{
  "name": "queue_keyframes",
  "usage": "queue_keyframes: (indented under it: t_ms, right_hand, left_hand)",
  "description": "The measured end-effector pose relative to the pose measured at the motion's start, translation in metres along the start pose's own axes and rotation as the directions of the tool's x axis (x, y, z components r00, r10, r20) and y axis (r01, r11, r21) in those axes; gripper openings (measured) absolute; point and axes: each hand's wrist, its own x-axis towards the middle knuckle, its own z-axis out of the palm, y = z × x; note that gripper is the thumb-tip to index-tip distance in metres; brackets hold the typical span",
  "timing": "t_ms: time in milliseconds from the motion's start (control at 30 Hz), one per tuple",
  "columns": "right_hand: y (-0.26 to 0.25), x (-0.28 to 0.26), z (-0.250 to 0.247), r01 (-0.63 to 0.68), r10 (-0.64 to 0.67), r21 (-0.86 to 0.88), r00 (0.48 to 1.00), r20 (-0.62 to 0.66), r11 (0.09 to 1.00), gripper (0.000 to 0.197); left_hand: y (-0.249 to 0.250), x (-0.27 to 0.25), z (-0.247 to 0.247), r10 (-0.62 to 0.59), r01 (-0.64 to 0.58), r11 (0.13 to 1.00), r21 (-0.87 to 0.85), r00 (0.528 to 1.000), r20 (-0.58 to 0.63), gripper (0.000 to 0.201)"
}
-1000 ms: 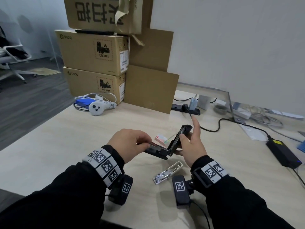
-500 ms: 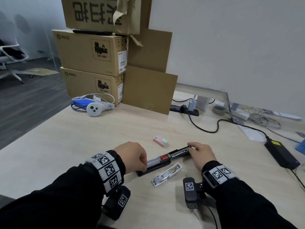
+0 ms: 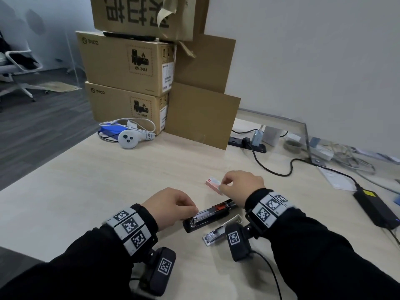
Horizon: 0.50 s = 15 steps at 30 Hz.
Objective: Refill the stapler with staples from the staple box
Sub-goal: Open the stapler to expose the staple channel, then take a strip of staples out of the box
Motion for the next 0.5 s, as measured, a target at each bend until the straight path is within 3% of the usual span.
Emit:
queue_keyframes:
  t_ms: [133,233,500]
  right_hand:
    - [-0.011,0.025,0.004,-0.027,0.038,-0.136,0.996,0.080,0.990,0.036]
    - [-0.015,0.034,0.008,-0.010,0.029,-0.195,0.995,0.095,0.981,0.025]
    - [-0.014,0.029,0.011,0.006,0.006,-0.096,0.992,0.128,0.995,0.036]
  left_hand:
    - [-0.006,-0.006,0.002,-0.031,0.031,0.992,-0.120,1.000,0.001,0.013]
    - [-0.008,-0.008,0.002,-0.055,0.053,0.982,-0.180,0.998,-0.004,0.015]
    - [-0.007,-0.014,0.000,-0.094,0.074,0.963,-0.257,0.994,-0.064,0.016]
